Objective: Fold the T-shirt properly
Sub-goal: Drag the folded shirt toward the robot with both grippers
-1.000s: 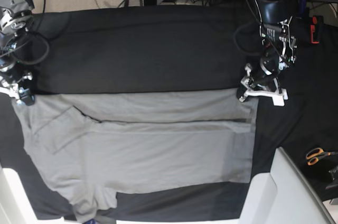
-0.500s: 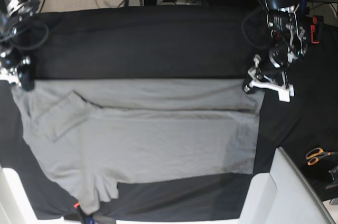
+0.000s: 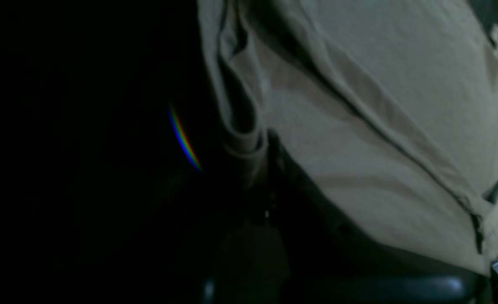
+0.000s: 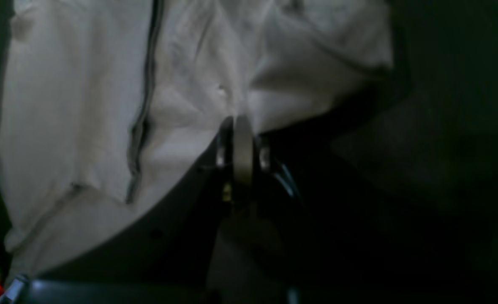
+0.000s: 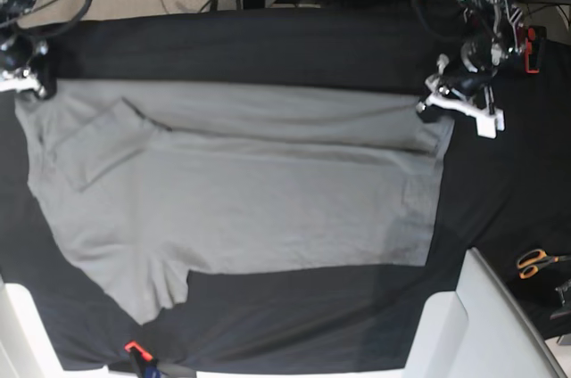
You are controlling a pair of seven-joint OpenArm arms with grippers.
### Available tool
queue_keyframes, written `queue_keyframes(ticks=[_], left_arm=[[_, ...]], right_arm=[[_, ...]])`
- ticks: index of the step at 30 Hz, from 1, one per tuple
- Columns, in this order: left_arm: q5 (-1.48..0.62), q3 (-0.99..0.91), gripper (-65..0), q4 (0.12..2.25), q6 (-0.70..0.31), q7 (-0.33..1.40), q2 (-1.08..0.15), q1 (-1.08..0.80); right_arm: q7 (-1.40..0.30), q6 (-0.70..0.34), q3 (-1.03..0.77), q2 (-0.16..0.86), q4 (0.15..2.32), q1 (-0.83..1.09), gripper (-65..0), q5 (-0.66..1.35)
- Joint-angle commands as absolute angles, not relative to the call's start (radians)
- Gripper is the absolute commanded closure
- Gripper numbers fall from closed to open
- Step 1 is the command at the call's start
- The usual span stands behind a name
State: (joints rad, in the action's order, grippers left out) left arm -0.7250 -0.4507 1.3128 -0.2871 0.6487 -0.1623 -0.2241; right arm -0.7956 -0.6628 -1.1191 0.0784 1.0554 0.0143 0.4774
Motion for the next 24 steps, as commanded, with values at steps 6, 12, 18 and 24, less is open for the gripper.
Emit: queue_keyframes(ticks=[6,12,18,24], left_arm=[[-0.733,-0.461,0.0,1.403,-0.288,0.631,-0.185,-0.329],[-0.733,-0.463,0.0,1.461,-0.288,0.627,-0.185,-0.406],[-0.733,-0.463,0.0,1.538,-0.288,0.630,-0.182,-0.470],[-0.733,-0.463,0.0,1.541,-0.288,0.628,-0.180,-0.498]], right_arm=[[-0.822,-0.671,-1.122,0.079,1.159,0.065,0.0,0.496],[-0.828,-0.671,-1.122,0.048,1.244,0.124,0.0,0.498],[-0.829,-0.671,-1.122,0.033,1.268,0.153,0.0,0.498],[-0.863,-0.673,-1.122,0.033,1.270,0.156,0.0,0.498]])
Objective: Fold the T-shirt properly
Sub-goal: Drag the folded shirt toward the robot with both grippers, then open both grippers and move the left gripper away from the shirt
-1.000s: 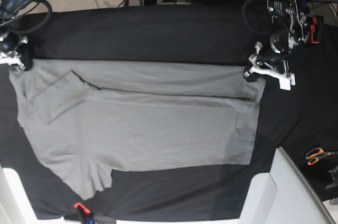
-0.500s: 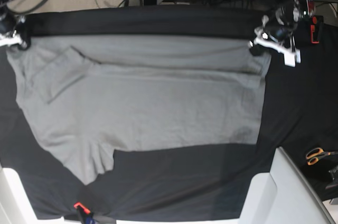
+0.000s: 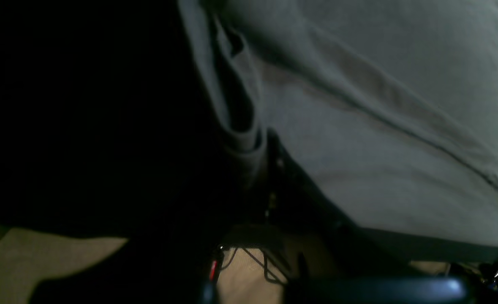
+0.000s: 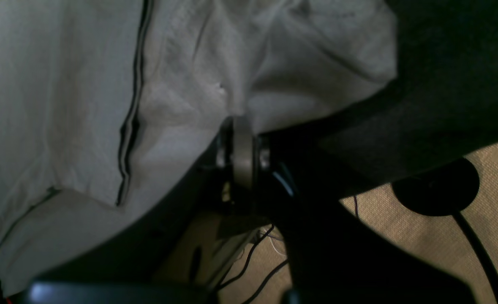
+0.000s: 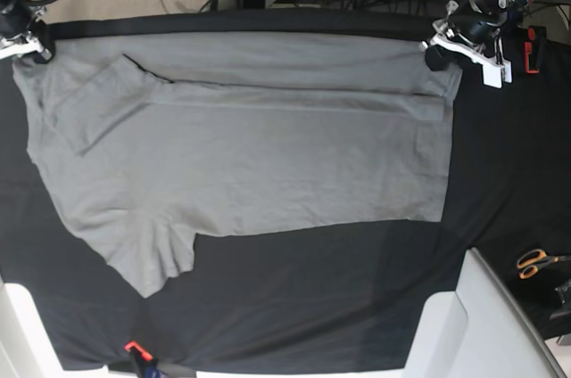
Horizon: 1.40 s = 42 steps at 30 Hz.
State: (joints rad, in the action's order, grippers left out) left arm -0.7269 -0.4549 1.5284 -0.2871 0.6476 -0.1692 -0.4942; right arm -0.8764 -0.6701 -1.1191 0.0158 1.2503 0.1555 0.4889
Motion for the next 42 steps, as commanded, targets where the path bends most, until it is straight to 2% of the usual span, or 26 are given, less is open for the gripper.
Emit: queue_keyframes(ticks=[1,37,40,41,42], left_arm=[[-0.733,-0.463,0.0,1.541,-0.288,0.627,-0.180,-0.504],[-0.731,-0.461,0.0,1.540,-0.288,0.631,-0.183,-0.510],[-0.731,-0.463,0.0,1.526,-0.288,0.631,-0.182,-0.510],[-0.731,-0.463,-2.8,1.515,-0.288,0.630,-0.182,-0.510],[-0.731,-0.464,-9.4,1.500,-0.288,0.627,-0.182,-0.510]], right_arm=[[-0.863,-0.673,-1.122,0.033,1.270,0.156,0.0,0.498],[-0.895,-0.664,-1.125,0.030,1.260,0.168,0.0,0.496],[-0.895,-0.664,-1.133,0.030,1.260,0.168,-1.8,0.498],[-0.895,-0.664,-1.136,0.030,1.260,0.170,-4.2,0.498],[-0.895,-0.664,-1.136,0.028,1.260,0.170,-7.5,0.498]])
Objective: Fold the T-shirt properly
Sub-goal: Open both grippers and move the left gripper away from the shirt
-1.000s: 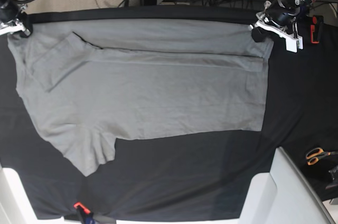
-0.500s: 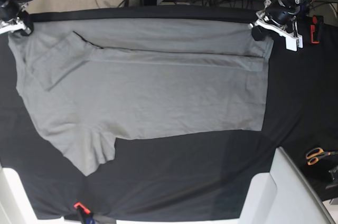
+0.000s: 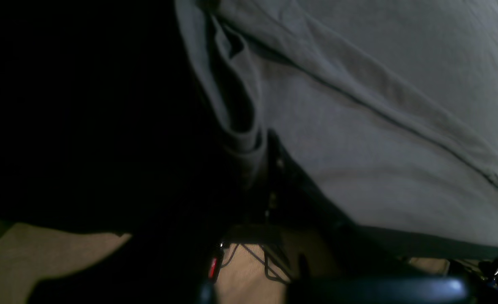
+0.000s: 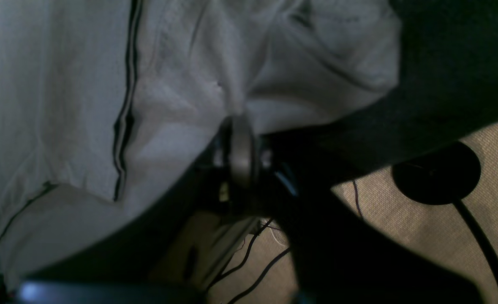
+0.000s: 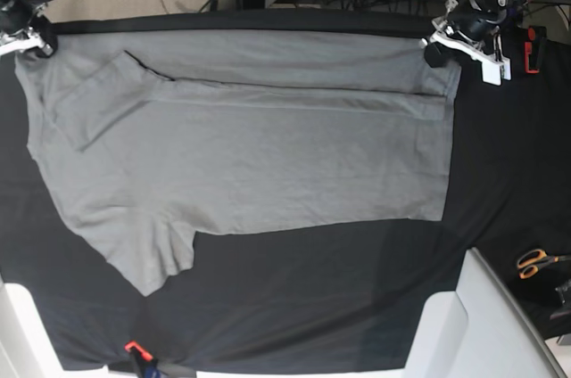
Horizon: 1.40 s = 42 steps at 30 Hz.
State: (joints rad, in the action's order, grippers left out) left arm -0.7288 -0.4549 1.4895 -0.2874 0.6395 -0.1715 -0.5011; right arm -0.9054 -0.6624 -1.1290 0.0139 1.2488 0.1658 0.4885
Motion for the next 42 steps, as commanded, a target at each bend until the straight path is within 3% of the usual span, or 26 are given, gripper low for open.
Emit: queue_keyframes(ticks=[1,3,6,8,13,19,24,28,35,42], left_arm=[[-0.731,-0.481,-16.1,1.484,-0.288,0.627,-0.182,-0.510],[-0.731,-0.530,-23.9,1.449,-0.288,0.627,-0.179,-0.510],[-0.731,-0.605,-28.8,1.415,-0.288,0.627,-0.179,-0.510],[-0.731,-0.650,-31.6,1.422,-0.288,0.628,-0.183,-0.507],[-0.733,-0.759,-33.1,1.423,-0.288,0.631,-0.243,-0.466],[-0.731,-0.742,-32.9,1.461,-0.288,0.631,-0.358,-0.383],[-0.731,-0.579,-32.4,1.465,-0.288,0.631,-0.444,-0.297],[-0.731,-0.469,-32.3,1.465,-0.288,0.631,-0.487,-0.266],[-0.731,-0.461,-32.1,1.460,-0.289,0.628,-0.487,-0.268],[-0.731,-0.463,-32.1,1.460,-0.289,0.627,-0.487,-0.288]], right_arm=[[-0.895,-0.664,-1.138,0.028,1.262,0.179,-12.9,0.499],[-0.895,-0.664,-1.138,0.027,1.270,0.193,-23.7,0.503],[-0.889,-0.664,-1.138,0.024,1.271,0.213,-42.2,0.503],[-0.888,-0.664,-1.138,0.024,1.291,0.219,-49.1,0.503],[-0.858,-0.662,-1.208,0.031,1.412,0.211,-49.5,0.496],[-0.717,-0.671,-1.064,0.219,1.377,0.134,-49.7,0.424],[-0.467,-0.673,-0.705,0.390,1.082,-0.021,-49.7,0.360],[-0.280,-0.673,-0.475,0.472,0.796,-0.193,-49.7,0.358],[0.062,-0.662,-0.337,0.507,0.282,-0.438,-49.7,0.357],[0.114,-0.524,-0.113,0.478,0.219,-0.458,-49.7,0.357]])
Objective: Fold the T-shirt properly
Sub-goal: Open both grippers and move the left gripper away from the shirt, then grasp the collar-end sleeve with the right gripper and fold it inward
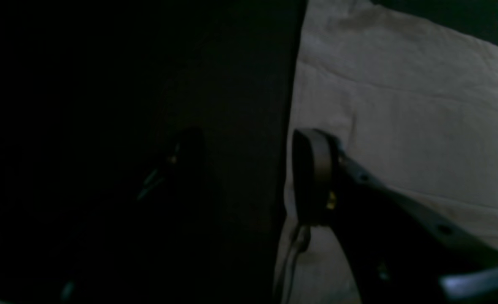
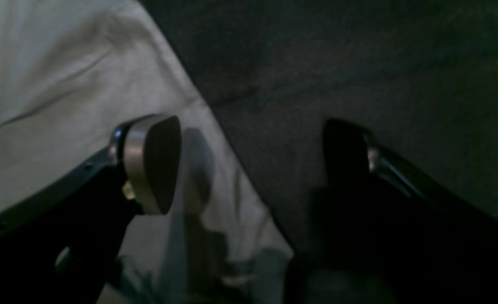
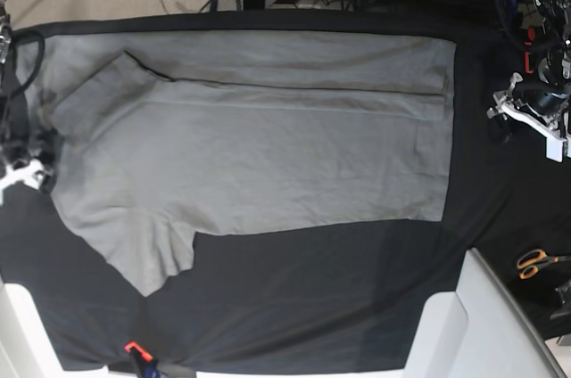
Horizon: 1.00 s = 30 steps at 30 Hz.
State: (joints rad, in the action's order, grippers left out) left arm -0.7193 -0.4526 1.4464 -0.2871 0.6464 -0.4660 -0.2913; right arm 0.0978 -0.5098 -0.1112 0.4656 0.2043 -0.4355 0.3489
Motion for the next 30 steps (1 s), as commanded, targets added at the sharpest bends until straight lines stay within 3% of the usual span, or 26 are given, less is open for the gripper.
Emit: queue_keyframes(ticks=[1,9,11,17,18,30], left_arm=[[-0.731,-0.463,-32.1,1.460,-0.289,0.627,-0.486,-0.288],[-0.731,-0.463,-32.1,1.460,-0.289,0.627,-0.484,-0.288],[-0.731,-0.463,-32.1,1.460,-0.289,0.627,-0.484,-0.288],[-0.731,-0.463,-32.1,1.460,-0.289,0.627,-0.484,-0.288],[-0.731,-0.463,-32.1,1.460,-0.289,0.627,-0.484,-0.288],[-0.731,-0.456,-32.1,1.461,-0.289,0.630,-0.484,-0.283]], right_arm=[[0.114,-0.521,-0.096,0.476,0.219,-0.458,-49.7,0.357],[0.114,-0.515,-0.039,0.456,0.219,-0.458,-48.0,0.357],[0.113,-0.515,-0.039,0.455,0.219,-0.458,-38.9,0.357],[0.104,-0.513,-0.042,0.453,0.219,-0.461,-2.9,0.357],[0.094,-0.512,-0.044,0.453,0.219,-0.463,0.0,0.357],[0.007,-0.472,-0.048,0.458,0.348,-0.450,-0.2,0.358]])
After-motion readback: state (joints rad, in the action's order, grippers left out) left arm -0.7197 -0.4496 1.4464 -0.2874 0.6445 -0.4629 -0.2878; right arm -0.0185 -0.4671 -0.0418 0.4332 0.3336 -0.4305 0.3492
